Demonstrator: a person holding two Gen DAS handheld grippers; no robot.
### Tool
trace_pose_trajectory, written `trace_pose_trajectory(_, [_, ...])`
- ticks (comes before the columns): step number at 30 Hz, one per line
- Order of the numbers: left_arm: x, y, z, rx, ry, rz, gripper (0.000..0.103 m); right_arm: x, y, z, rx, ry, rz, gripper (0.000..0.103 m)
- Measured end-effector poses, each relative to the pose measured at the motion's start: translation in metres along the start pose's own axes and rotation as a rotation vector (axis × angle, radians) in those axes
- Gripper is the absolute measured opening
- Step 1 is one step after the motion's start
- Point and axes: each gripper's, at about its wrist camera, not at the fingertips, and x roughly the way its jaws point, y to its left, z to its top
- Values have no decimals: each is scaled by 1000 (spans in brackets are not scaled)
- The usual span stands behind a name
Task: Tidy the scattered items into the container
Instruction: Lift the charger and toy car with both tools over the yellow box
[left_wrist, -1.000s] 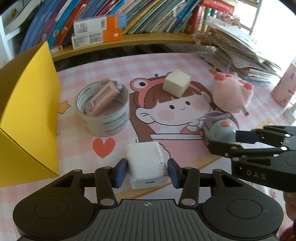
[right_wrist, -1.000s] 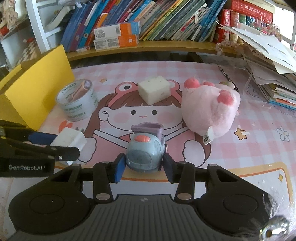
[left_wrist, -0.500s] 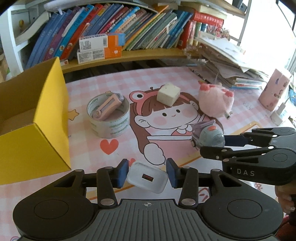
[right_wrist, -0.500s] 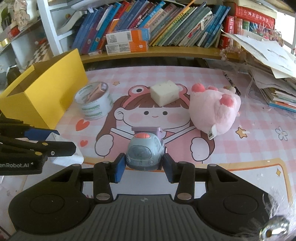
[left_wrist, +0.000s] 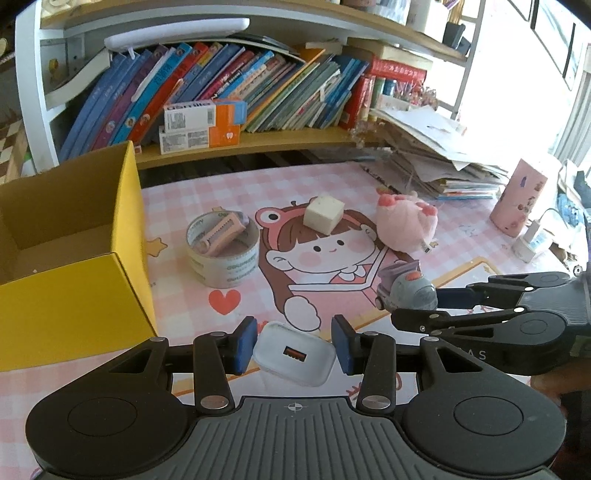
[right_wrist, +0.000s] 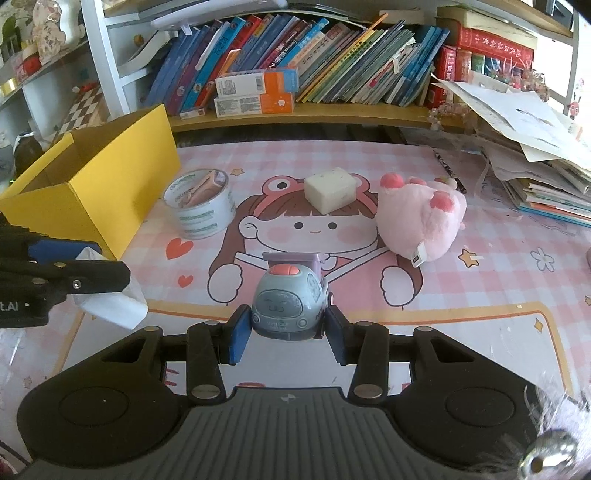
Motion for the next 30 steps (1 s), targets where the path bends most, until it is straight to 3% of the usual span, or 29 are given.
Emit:
trace_pose_trajectory(13, [-44, 32, -9, 52, -72, -15, 42, -20, 48, -1, -28, -36, -49, 41])
trace_pose_trajectory(30, [-97, 88, -11, 22, -177, -57, 42, -32, 104, 12, -54, -51, -59, 40])
